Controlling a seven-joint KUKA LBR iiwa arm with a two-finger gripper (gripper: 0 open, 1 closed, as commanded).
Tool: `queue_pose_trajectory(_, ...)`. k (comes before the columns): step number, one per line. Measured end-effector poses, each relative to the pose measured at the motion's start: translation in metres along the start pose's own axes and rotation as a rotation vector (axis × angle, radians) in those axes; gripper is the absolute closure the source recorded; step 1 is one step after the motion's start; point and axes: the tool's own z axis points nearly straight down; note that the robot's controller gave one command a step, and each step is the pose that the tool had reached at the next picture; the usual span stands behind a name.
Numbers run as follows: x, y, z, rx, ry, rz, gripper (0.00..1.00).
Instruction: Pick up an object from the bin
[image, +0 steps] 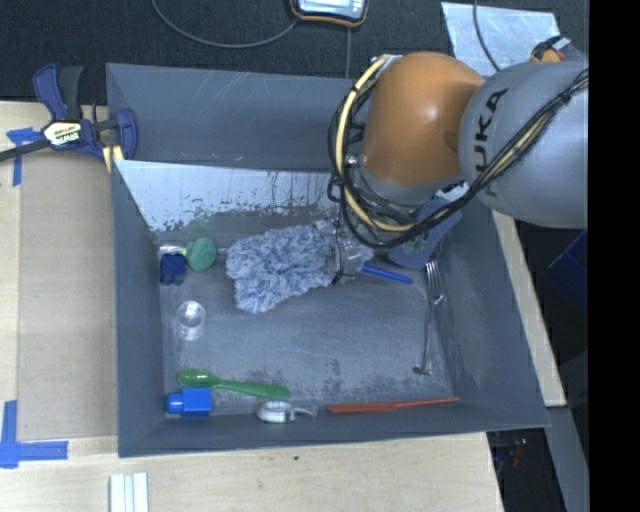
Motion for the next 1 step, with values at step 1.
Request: queue_pose_trajectory(1,-0.0018,-0.0007,-0.0213,0.002,-0.007,0.001,1.0)
